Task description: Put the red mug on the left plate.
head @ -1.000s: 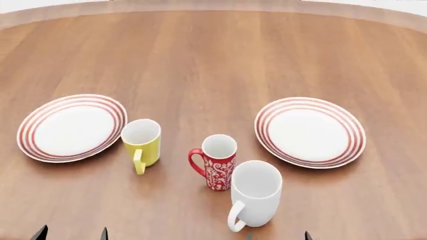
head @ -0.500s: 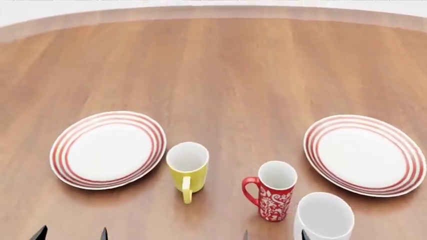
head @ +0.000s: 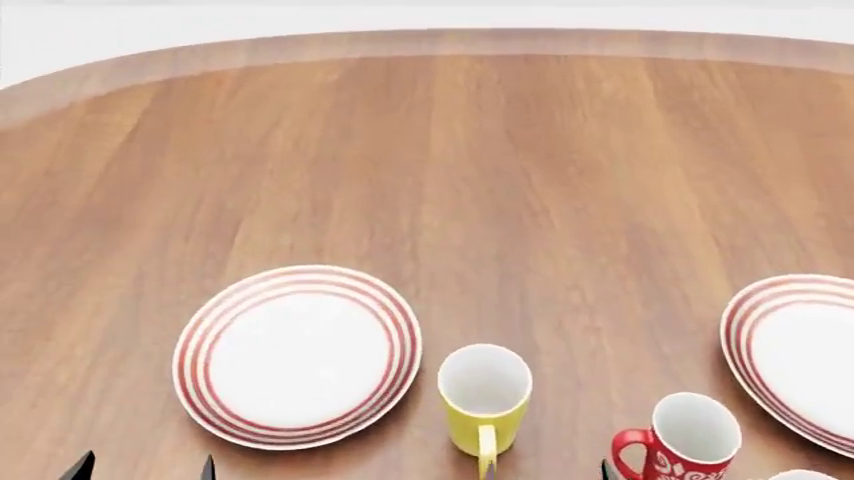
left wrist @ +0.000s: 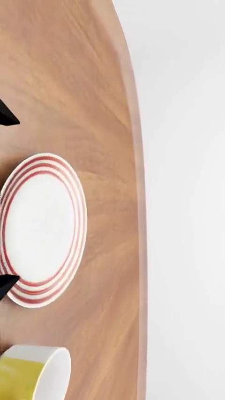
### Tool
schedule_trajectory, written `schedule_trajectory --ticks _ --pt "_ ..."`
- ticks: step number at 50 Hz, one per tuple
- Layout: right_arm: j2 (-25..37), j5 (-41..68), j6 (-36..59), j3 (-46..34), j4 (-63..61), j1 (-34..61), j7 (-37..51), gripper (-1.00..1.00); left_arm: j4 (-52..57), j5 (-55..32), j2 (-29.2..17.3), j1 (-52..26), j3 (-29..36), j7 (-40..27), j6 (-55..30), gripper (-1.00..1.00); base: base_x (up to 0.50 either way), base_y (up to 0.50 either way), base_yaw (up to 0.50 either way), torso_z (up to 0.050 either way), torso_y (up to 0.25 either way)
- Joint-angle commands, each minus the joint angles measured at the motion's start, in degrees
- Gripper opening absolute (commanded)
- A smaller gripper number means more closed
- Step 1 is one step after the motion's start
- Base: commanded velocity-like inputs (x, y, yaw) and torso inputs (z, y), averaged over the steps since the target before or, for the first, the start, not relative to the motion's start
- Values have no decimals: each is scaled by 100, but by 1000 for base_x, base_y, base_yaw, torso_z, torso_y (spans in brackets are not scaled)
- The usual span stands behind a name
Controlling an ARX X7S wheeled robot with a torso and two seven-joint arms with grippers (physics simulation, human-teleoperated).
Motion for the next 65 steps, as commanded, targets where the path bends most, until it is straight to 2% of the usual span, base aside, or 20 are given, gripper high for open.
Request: schedule_trajectory --ticks 1,11,25,31,34,35,39,40,44,47,52,65 --pt "59 66 -27 -68 65 43 58 100 14 -62 -66 -7 73 -72 -16 100 293 348 0 0 0" --pt "96 158 -41 -97 50 42 99 100 -23 -98 -106 -20 129 -127 21 100 393 290 0 0 0" --pt "154 228 -30 -155 -17 21 154 100 35 -140 -160 5 205 -210 6 100 494 52 0 0 0" --pt "177 268 -21 -181 -4 32 165 100 48 -164 -183 6 225 -230 1 100 13 0 0 0 0" --pt "169 543 409 -117 -117 34 165 100 62 -173 -192 13 238 -250 -4 100 0 0 0 0 0" --pt "157 648 947 -43 -164 127 305 100 77 -179 -194 21 243 -256 -11 100 0 0 0 0 0" --pt "184 759 2113 23 -678 271 653 100 84 -177 -207 25 268 -283 -13 100 0 0 0 0 0" --pt "183 805 2749 69 -964 384 863 100 82 -173 -209 27 276 -289 -10 100 0 0 0 0 0" --pt "71 1147 3785 425 -1581 600 1293 100 98 -188 -221 36 294 -309 -12 100 0 0 0 0 4" --pt "-44 1341 4112 702 -1758 693 1543 100 103 -197 -230 42 308 -323 -6 100 0 0 0 0 0" --pt "-164 1087 4693 854 -2230 848 2408 100 73 -222 -244 29 323 -335 18 100 0 0 0 0 0" --pt "-520 1972 5759 1593 -3260 841 3111 100 -16 -273 -285 -33 355 -359 57 100 0 0 0 0 0"
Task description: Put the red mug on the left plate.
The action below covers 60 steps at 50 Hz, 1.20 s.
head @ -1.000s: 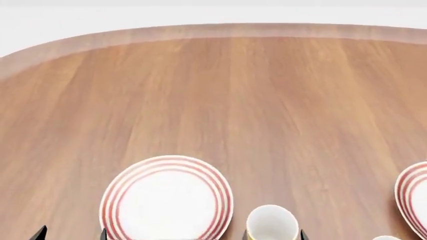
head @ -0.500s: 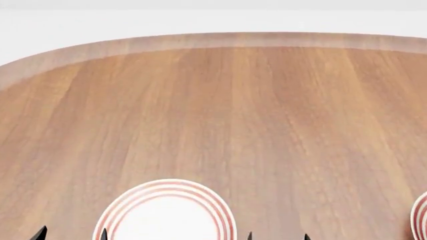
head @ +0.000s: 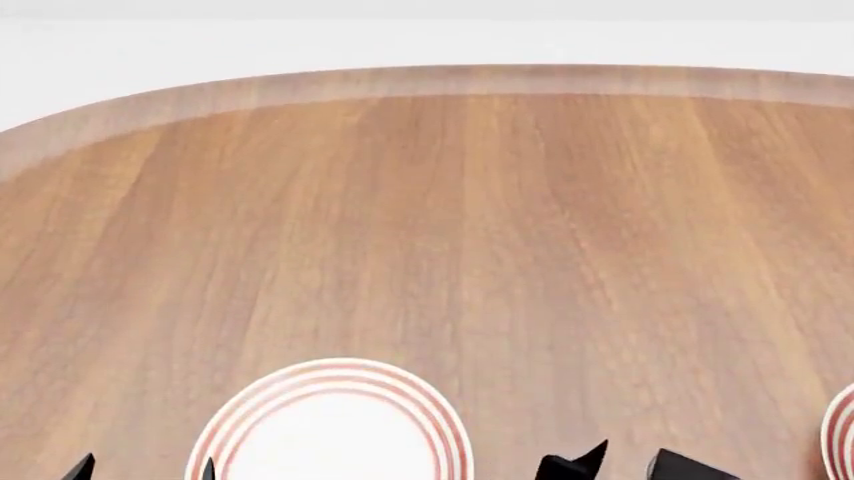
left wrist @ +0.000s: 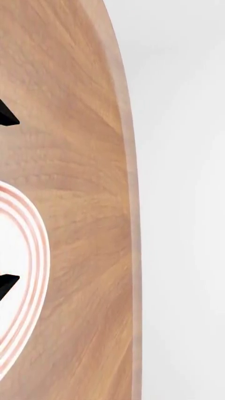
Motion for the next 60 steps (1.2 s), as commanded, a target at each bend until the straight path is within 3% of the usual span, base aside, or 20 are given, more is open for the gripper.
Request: schedule_trajectory --ticks 1,18,60 --pt "-313 806 1163 750 -899 113 884 100 -65 -40 -34 -43 34 -27 31 100 0 0 0 0 0" --pt "-319 3299 1972 1832 -1623 248 2548 100 -45 -37 -91 -48 110 -112 24 100 0 0 0 0 0" --pt "-131 3457 344 1452 -1319 -409 3279 100 -88 -111 -199 -84 259 -240 48 100 0 0 0 0 0"
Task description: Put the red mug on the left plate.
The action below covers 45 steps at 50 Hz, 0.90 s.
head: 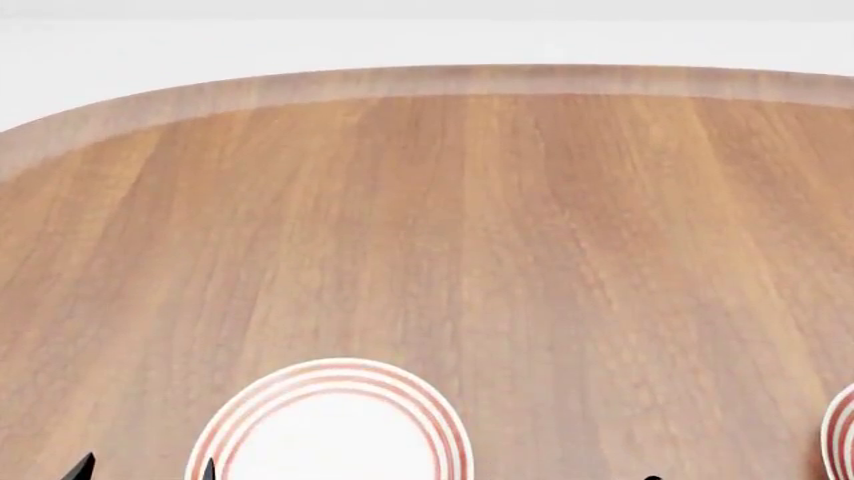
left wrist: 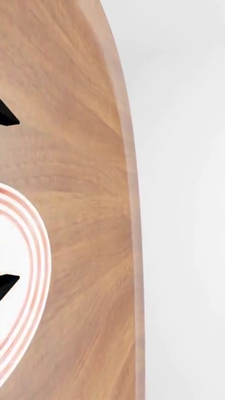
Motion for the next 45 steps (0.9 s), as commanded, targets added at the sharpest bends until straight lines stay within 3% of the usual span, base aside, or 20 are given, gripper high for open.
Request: schedule_trajectory --ticks 1,3,5,28,45 --pt "60 -66 -474 -106 141 -134 171 100 19 -36 -34 -6 33 -31 -26 100 0 0 0 0 0" --pt "72 -141 -565 -133 167 -152 194 100 -30 -47 -35 -30 32 -27 -2 100 0 0 0 0 0" --pt "-93 -488 -1258 -105 835 -265 126 100 -10 0 -34 -5 64 -62 -3 100 0 0 0 0 0" --pt "106 -245 -1648 -437 1176 -17 596 100 -25 -24 -95 -45 135 -120 -24 100 0 0 0 0 0" --pt "105 -402 -2283 -616 1823 141 403 100 -2 -28 -129 -32 196 -181 -21 100 0 0 0 0 0"
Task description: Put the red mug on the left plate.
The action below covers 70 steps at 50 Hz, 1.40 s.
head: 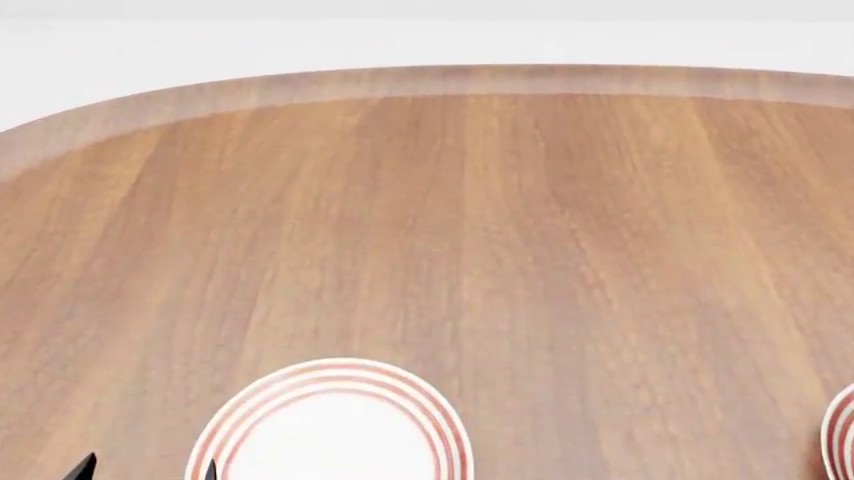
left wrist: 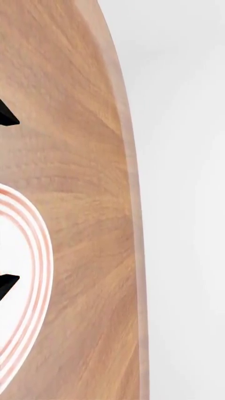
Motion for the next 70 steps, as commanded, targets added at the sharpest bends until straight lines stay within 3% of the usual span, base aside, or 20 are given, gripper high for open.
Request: schedule_trajectory --ticks 1,26,28,43,70 --pt "15 -10 -338 -112 342 100 -34 100 28 -2 -24 13 42 -44 -8 100 0 0 0 0 0" --pt "252 49 -420 -403 309 14 12 100 43 -53 -71 14 103 -108 4 100 0 0 0 0 0" --pt "34 -28 -487 -261 543 125 493 100 38 -74 -77 3 99 -105 -4 100 0 0 0 0 0" --pt "-61 339 -708 -421 317 144 958 100 28 -106 -105 -8 132 -133 9 100 0 0 0 0 0" --pt "-47 483 -1614 -516 1273 592 1131 100 -12 -148 -147 -35 192 -188 44 100 0 0 0 0 0"
